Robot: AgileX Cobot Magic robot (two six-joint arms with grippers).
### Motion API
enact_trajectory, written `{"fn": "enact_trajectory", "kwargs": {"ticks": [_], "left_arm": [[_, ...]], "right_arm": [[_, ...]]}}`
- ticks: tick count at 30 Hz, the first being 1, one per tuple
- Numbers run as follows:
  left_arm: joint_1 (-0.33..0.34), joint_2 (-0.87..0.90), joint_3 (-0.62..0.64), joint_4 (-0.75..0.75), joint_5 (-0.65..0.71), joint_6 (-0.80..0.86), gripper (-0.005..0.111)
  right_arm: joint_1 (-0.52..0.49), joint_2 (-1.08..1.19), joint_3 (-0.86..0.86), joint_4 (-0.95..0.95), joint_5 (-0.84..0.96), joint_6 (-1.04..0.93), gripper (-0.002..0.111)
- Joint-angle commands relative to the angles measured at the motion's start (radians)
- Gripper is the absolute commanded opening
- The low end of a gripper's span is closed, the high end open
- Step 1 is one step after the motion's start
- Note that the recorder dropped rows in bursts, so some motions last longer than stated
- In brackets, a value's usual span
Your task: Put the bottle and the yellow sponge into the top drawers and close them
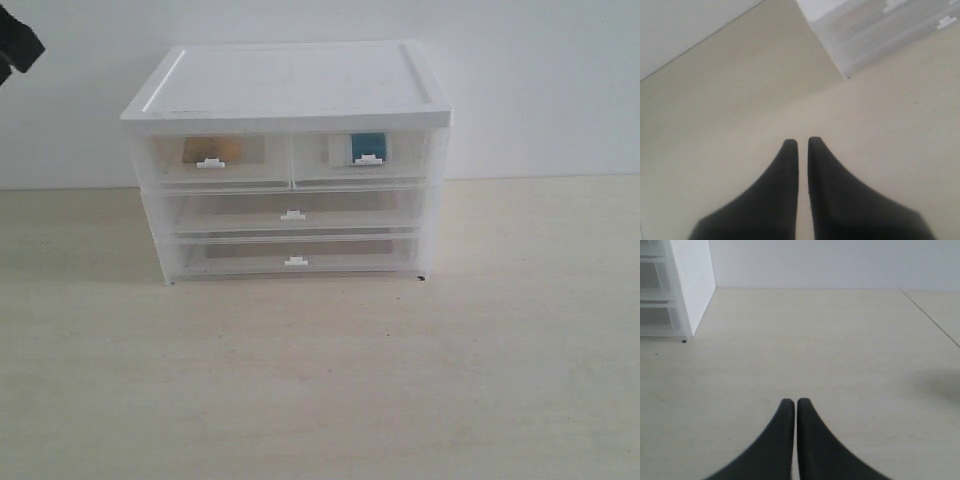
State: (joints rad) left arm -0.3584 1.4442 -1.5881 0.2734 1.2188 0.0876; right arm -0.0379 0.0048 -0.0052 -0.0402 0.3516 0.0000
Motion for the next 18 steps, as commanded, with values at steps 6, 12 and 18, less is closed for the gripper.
{"fn": "enact_trajectory", "kwargs": {"ticks": [6, 12, 18], "left_arm": [[-0.001, -0.295, 0.314, -0.018, -0.229, -0.156, 0.004], [-0.001, -0.483, 0.527, -0.031, -0.383, -0.179, 0.004], [-0.001, -0.639, 0.657, -0.032, -0.405, -0.179, 0.004]], "right_arm": [[-0.002, -0.005, 0.005, 0.001, -0.011, 0.0, 0.0], [-0.002, -0.005, 0.005, 0.001, -0.011, 0.0, 0.0], [-0.002, -0.005, 0.005, 0.001, -0.011, 0.0, 0.0]]}}
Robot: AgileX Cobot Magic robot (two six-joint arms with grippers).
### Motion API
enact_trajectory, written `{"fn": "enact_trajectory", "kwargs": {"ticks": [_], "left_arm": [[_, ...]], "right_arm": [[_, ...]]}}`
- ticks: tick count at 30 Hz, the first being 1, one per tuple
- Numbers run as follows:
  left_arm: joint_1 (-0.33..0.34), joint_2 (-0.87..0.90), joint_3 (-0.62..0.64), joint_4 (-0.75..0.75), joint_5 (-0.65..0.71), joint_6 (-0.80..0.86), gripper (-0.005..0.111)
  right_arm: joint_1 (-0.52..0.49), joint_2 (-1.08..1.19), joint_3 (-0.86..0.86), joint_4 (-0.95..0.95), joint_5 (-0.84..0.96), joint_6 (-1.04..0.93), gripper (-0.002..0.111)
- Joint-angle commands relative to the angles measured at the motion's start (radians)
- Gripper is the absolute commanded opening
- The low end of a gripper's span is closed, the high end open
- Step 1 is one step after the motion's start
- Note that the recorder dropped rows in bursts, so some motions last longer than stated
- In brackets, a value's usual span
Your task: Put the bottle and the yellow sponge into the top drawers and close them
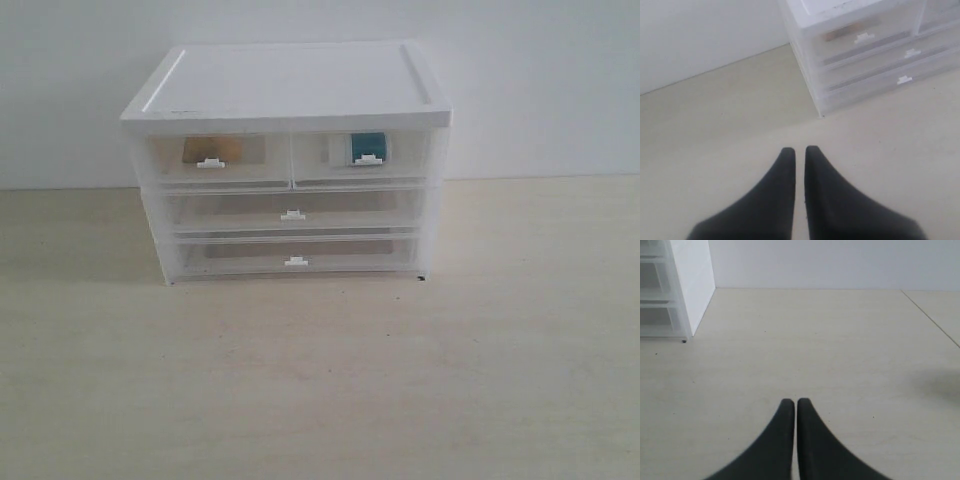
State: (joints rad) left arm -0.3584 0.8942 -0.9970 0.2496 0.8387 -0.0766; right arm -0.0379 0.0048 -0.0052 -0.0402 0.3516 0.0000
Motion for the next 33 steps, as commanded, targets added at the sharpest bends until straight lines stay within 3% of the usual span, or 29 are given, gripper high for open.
{"fn": "enact_trajectory", "kwargs": {"ticks": [1, 5, 11, 18, 25, 33], "left_arm": [[-0.001, -0.108, 0.076, -0.015, -0.014, -0.015, 0.004], [-0.001, -0.179, 0.101, -0.073, 0.075, -0.028, 0.004], [-0.001, -0.242, 0.139, -0.103, 0.036, -0.028, 0.004], [-0.001, -0.296, 0.262, -0.103, -0.15, 0.005, 0.004], [-0.001, -0.339, 0.449, -0.103, -0.453, 0.041, 0.004], [-0.001, -0.39, 0.658, -0.148, -0.705, 0.14, 0.004]], "right_arm": [[-0.002, -0.005, 0.005, 0.001, -0.011, 0.0, 0.0], [-0.002, -0.005, 0.005, 0.001, -0.011, 0.0, 0.0], [-0.002, -0.005, 0.005, 0.001, -0.011, 0.0, 0.0], [-0.002, -0.005, 0.005, 0.001, -0.011, 0.0, 0.0], [-0.002, -0.005, 0.005, 0.001, -0.011, 0.0, 0.0], [-0.002, -0.005, 0.005, 0.001, -0.011, 0.0, 0.0]]}}
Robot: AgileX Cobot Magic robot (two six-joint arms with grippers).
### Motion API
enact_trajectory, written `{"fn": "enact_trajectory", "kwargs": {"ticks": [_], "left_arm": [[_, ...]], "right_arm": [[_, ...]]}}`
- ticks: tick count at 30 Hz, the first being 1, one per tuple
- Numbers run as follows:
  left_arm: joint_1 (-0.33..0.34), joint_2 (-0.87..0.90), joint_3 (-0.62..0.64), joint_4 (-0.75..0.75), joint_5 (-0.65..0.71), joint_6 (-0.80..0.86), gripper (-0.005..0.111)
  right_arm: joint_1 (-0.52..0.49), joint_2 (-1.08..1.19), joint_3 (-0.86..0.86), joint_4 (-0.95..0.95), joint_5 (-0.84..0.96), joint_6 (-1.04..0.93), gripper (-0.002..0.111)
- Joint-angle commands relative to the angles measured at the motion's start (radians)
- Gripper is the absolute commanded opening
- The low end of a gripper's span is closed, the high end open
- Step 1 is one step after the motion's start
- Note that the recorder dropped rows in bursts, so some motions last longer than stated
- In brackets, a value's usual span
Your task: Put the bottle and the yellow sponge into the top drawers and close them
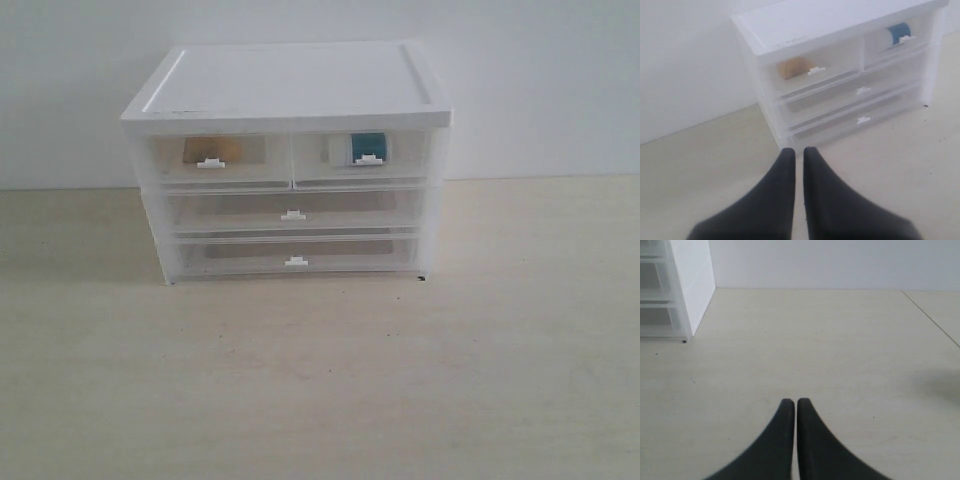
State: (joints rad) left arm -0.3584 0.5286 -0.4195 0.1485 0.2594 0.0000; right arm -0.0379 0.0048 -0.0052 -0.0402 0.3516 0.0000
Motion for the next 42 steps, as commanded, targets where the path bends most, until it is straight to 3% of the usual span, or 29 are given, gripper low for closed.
{"fn": "enact_trajectory", "kwargs": {"ticks": [1, 8, 27, 42], "left_arm": [[-0.001, -0.032, 0.101, -0.056, -0.144, 0.075, 0.004], [0.015, -0.132, 0.203, -0.076, -0.155, 0.075, 0.004], [0.283, -0.52, 0.411, -0.113, -0.095, 0.015, 0.004], [0.419, -0.529, 0.42, -0.163, 0.036, 0.015, 0.004]], "right_arm": [[-0.002, -0.005, 0.005, 0.001, -0.011, 0.0, 0.0], [-0.002, -0.005, 0.005, 0.001, -0.011, 0.0, 0.0], [-0.002, -0.005, 0.005, 0.001, -0.011, 0.0, 0.0], [-0.002, -0.005, 0.005, 0.001, -0.011, 0.0, 0.0]]}}
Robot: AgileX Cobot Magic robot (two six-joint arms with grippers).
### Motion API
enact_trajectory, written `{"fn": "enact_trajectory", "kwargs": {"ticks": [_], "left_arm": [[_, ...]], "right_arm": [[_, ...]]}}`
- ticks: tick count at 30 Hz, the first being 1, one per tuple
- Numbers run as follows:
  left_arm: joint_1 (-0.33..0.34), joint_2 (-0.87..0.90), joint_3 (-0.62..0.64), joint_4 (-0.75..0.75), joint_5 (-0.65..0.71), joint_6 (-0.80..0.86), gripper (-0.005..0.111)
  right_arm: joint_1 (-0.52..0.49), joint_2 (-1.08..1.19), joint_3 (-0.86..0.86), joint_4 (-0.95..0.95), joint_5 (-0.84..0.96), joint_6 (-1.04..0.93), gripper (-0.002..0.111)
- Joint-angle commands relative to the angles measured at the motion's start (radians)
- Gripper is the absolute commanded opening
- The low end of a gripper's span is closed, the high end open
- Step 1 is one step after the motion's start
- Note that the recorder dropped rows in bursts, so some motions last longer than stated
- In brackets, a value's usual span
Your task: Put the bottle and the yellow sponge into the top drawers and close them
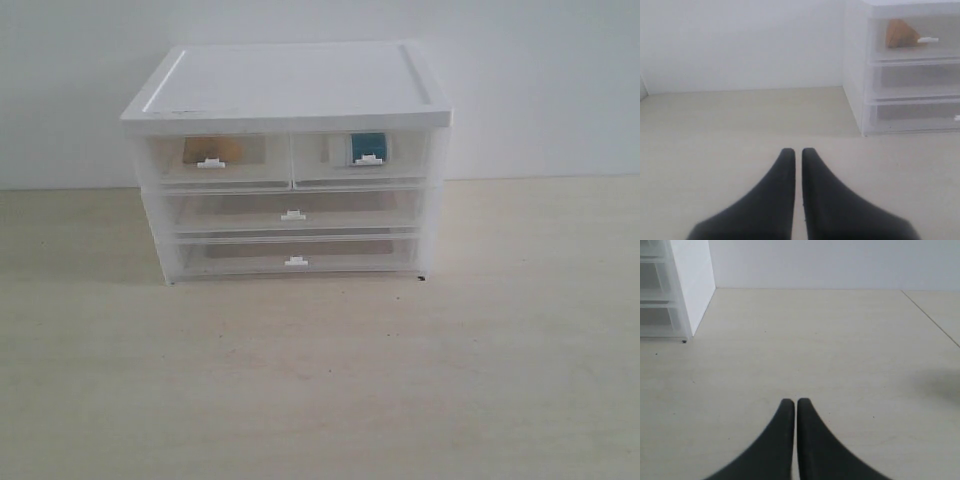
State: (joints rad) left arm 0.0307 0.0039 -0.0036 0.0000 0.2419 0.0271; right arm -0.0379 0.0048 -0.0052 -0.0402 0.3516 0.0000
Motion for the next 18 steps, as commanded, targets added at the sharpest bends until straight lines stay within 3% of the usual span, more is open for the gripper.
{"fn": "enact_trajectory", "kwargs": {"ticks": [1, 18], "left_arm": [[0.032, -0.004, 0.004, -0.014, 0.055, -0.012, 0.004], [0.027, -0.004, 0.004, -0.014, 0.058, -0.016, 0.004]], "right_arm": [[-0.002, -0.005, 0.005, 0.001, -0.011, 0.0, 0.0], [-0.002, -0.005, 0.005, 0.001, -0.011, 0.0, 0.0]]}}
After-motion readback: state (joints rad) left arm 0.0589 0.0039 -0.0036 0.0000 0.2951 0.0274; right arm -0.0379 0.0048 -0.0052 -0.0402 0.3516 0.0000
